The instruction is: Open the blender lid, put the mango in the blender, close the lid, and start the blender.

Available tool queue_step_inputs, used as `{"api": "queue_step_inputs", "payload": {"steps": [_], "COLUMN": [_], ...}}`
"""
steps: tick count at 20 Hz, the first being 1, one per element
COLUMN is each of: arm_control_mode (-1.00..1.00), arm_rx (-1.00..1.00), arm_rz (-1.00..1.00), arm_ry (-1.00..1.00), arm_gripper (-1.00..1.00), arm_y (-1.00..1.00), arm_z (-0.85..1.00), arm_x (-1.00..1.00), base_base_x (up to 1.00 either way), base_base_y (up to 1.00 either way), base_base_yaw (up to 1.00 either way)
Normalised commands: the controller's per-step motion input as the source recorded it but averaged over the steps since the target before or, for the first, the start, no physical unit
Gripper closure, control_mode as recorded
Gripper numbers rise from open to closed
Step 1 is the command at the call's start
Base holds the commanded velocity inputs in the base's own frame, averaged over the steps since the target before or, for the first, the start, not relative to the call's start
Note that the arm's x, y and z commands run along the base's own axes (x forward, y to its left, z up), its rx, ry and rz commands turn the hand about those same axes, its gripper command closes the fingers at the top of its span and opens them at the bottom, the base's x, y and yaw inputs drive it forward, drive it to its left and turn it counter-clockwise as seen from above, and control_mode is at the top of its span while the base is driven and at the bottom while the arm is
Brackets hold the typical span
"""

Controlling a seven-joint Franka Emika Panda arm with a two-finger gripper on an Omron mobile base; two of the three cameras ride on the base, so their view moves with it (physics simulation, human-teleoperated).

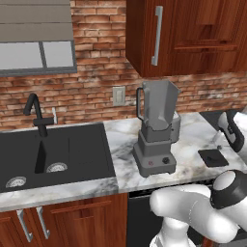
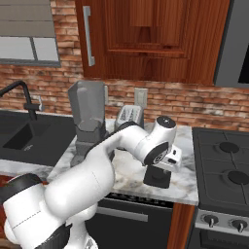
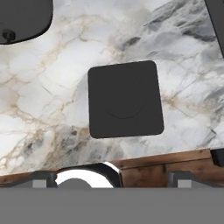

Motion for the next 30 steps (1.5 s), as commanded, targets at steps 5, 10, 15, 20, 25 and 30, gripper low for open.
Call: {"api": "queue_step_inputs", "payload": {"steps": [5, 10, 15, 20, 25, 30], "arm_control_mode": [-1.0, -1.0, -1.0, -1.0, -1.0, -1.0], "arm_rx": [0.0, 0.0, 0.0, -0.01, -0.1, -0.16], "arm_rz": [0.04, 0.03, 0.0, 0.0, 0.0, 0.0], "arm_ry": [0.0, 0.0, 0.0, 0.0, 0.0, 0.0], "arm_gripper": [-1.0, -1.0, -1.0, -1.0, -1.0, -1.0], "arm_y": [-0.02, 0.0, 0.01, 0.05, 0.01, 0.01], "arm_z": [-0.2, -0.26, -0.2, -0.15, -0.15, -0.13], "arm_x": [0.0, 0.03, 0.09, 0.12, 0.1, 0.19], "base_base_x": [0.0, 0.0, 0.0, 0.0, 0.0, 0.0], "base_base_y": [0.0, 0.0, 0.0, 0.0, 0.0, 0.0], "base_base_yaw": [0.0, 0.0, 0.0, 0.0, 0.0, 0.0]}}
